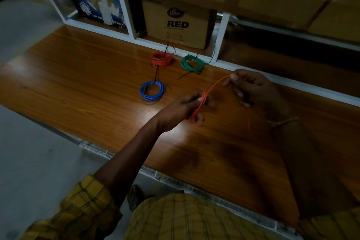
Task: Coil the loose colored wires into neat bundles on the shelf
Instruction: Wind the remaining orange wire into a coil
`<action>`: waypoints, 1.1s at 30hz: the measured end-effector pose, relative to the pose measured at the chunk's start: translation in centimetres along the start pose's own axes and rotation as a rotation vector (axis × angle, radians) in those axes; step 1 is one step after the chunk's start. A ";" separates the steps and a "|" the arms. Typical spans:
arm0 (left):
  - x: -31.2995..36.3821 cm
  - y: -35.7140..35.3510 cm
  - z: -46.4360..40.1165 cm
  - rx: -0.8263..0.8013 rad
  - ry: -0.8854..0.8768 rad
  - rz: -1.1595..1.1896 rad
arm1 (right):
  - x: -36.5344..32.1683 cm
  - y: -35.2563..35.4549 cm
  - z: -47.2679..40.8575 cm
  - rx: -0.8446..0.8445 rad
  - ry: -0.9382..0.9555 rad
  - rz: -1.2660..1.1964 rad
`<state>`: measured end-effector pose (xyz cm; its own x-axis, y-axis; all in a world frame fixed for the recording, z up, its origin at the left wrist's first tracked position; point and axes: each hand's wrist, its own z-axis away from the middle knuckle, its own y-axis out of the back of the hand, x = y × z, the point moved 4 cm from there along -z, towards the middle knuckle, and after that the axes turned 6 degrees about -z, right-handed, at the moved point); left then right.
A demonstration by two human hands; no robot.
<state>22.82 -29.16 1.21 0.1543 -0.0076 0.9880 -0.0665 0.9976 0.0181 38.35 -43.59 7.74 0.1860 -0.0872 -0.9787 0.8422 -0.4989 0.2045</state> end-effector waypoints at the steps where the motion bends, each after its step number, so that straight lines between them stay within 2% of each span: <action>1: -0.1 -0.1 0.0 -0.027 -0.014 0.063 | 0.5 0.1 -0.5 0.061 -0.006 0.029; 4: 0.0 -0.4 0.1 -0.113 -0.059 0.277 | 2.5 0.1 -1.9 0.219 -0.048 0.089; 6: 0.3 -0.4 0.1 -0.129 -0.086 0.423 | 4.3 -0.4 -2.5 0.242 -0.108 0.140; 10: 0.5 0.5 -0.3 -0.027 -0.098 0.568 | 6.6 -2.2 -1.8 0.232 -0.265 0.171; 14: 0.4 0.9 -1.2 0.024 -0.097 0.677 | 7.7 -4.7 -0.6 0.175 -0.250 0.297; 17: 0.7 1.3 -2.0 0.086 -0.106 0.739 | 9.1 -7.4 0.6 0.030 -0.207 0.437; 19: 0.6 1.7 -2.6 0.170 -0.091 0.761 | 8.7 -9.1 1.8 -0.075 -0.131 0.436; 21: 0.3 2.2 -3.1 0.245 -0.071 0.702 | 7.6 -10.0 2.6 -0.143 -0.039 0.433; 25: -0.4 2.9 -3.4 0.311 -0.009 0.280 | 4.8 -9.0 3.6 -0.253 -0.018 0.391; 29: -1.1 3.2 -3.1 0.223 0.020 -0.087 | 2.0 -5.9 4.0 -0.257 -0.077 0.264; 33: -0.8 2.2 -2.2 0.059 0.043 -0.178 | 0.6 -2.4 3.3 -0.132 -0.060 0.125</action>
<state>24.76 -26.75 0.15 0.2111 -0.1791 0.9609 -0.0921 0.9751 0.2019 34.76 -45.26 6.60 0.2661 -0.1947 -0.9441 0.8744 -0.3635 0.3214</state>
